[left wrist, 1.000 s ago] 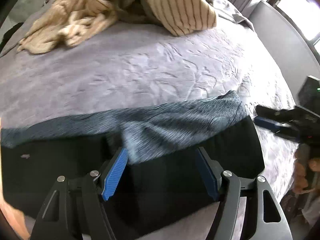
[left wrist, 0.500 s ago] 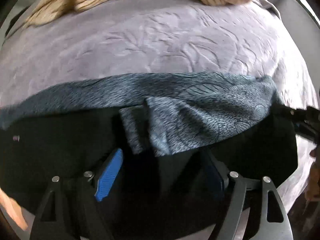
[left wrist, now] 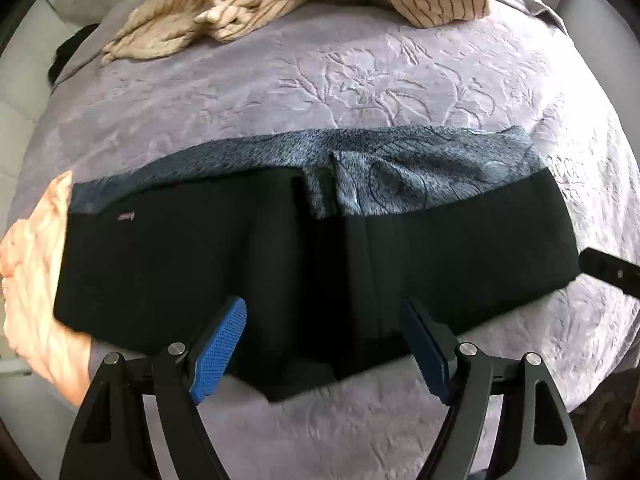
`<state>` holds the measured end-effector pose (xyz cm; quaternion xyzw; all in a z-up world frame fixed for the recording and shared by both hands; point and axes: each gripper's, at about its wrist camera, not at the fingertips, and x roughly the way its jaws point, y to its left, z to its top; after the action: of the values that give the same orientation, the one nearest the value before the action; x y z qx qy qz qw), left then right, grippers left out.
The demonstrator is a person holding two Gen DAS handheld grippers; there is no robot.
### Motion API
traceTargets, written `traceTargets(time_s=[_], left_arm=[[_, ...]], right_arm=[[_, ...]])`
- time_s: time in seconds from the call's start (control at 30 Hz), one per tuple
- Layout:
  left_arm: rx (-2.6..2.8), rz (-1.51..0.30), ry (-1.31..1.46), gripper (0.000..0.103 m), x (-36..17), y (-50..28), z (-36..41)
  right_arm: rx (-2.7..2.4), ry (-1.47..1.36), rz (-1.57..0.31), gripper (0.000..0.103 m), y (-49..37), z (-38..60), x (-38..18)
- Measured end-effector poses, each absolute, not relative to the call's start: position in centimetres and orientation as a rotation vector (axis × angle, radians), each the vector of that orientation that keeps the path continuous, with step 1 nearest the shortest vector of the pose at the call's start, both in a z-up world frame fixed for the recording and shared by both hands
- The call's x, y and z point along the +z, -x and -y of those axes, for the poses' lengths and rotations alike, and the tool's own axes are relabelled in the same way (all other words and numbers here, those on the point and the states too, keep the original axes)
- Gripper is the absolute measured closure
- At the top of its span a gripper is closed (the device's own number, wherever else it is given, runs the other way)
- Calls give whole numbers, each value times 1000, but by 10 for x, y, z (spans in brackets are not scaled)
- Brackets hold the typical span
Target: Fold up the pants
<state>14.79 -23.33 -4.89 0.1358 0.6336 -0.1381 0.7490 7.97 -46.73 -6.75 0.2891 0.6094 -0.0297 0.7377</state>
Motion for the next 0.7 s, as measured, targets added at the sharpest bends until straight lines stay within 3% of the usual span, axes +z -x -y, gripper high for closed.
traceTargets(time_s=[0.37,0.47,0.5,0.7], left_arm=[[-192,-1368,-245,23,-20,-105,223],[-153,-1361,-234,23,-15,-99,212],[-140,-1360,-232,23,-13,-97,208],[-95,-1345,-205,23,-5,-100,176]], right_arm=[[127,-524,-1383,19,-64,426,-45],[167,-467,-1376,11,-68,413,-43],[175,-452,-1378,2,-70,409,-43],[214,-394,-1378,0,-75,383,-39]])
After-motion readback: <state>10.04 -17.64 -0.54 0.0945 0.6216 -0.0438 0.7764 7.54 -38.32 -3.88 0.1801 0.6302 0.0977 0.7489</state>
